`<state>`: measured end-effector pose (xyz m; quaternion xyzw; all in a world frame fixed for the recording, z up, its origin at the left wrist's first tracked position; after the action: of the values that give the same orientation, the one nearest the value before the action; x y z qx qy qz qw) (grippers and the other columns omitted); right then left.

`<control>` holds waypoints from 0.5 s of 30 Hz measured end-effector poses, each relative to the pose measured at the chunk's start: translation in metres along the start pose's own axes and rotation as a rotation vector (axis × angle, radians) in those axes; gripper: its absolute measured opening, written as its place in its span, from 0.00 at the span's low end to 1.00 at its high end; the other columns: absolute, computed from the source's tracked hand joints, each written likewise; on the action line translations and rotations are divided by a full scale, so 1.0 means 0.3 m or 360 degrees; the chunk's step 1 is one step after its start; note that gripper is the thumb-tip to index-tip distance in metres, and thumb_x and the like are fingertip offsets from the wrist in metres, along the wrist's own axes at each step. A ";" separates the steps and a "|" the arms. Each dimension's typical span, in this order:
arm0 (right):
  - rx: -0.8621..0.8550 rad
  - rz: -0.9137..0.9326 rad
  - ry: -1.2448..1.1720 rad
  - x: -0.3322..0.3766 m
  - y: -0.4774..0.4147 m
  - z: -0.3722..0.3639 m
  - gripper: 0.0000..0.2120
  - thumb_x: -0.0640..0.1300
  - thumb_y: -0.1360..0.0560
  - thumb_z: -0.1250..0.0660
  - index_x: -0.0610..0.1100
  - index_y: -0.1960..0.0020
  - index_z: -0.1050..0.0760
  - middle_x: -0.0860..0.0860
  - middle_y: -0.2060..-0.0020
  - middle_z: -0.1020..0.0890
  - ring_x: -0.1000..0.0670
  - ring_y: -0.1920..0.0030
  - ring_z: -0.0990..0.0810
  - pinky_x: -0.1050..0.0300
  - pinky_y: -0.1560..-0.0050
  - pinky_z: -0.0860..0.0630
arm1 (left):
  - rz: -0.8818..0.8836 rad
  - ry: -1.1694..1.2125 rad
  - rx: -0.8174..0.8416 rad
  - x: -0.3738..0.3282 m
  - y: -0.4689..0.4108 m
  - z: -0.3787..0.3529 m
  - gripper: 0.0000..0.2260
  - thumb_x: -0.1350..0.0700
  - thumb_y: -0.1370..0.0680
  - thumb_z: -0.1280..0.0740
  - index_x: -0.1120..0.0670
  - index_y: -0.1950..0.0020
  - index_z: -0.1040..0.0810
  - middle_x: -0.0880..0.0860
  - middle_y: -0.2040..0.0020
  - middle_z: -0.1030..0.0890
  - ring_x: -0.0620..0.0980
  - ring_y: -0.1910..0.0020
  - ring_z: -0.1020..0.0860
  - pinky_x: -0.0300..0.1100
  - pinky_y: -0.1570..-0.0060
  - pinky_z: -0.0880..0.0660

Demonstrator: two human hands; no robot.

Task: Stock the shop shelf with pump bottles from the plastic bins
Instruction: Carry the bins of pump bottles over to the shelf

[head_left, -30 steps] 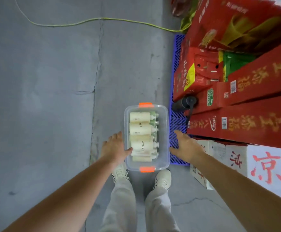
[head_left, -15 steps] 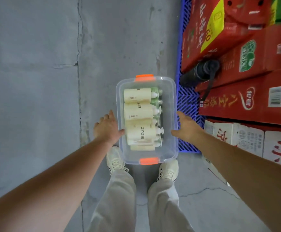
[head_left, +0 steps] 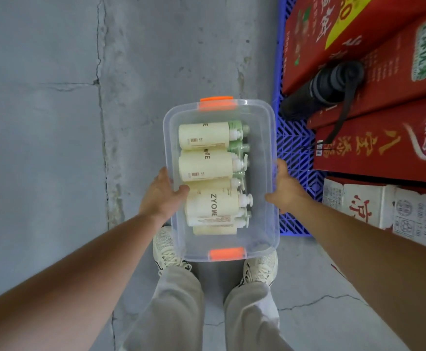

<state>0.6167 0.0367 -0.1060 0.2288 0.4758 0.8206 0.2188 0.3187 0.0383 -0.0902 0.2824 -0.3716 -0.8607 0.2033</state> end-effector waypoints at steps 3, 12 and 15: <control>0.0001 -0.0019 -0.0065 0.003 -0.016 0.000 0.47 0.36 0.25 0.30 0.60 0.23 0.60 0.40 0.50 0.22 0.39 0.59 0.17 0.38 0.62 0.17 | 0.0012 0.0197 0.0051 -0.002 -0.027 0.009 0.31 0.54 0.22 0.32 0.44 0.24 0.44 0.49 0.39 0.27 0.53 0.46 0.22 0.46 0.51 0.22; -0.0039 0.0042 -0.0037 0.025 0.020 0.001 0.44 0.35 0.24 0.33 0.55 0.22 0.59 0.41 0.52 0.21 0.43 0.61 0.18 0.44 0.57 0.17 | 0.0141 0.0442 0.0058 -0.014 -0.034 0.027 0.34 0.69 0.26 0.37 0.39 0.28 0.40 0.48 0.44 0.24 0.49 0.53 0.19 0.56 0.65 0.17; -0.0038 0.0093 0.0029 0.042 0.062 0.019 0.43 0.36 0.24 0.33 0.54 0.22 0.59 0.41 0.50 0.21 0.43 0.59 0.18 0.45 0.57 0.17 | 0.0141 0.0483 0.0058 -0.020 0.008 0.062 0.33 0.70 0.26 0.37 0.42 0.28 0.38 0.48 0.42 0.25 0.50 0.48 0.20 0.51 0.68 0.18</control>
<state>0.6072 0.0394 -0.0849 0.2326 0.4609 0.8344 0.1931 0.3117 0.0498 -0.0758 0.3960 -0.3643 -0.7915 0.2898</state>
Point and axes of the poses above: each hand's wrist, its own y-axis away from the middle knuckle, its own z-axis out of the back of the hand, x = y × z, the point moved 1 cm from there along -y, towards the middle knuckle
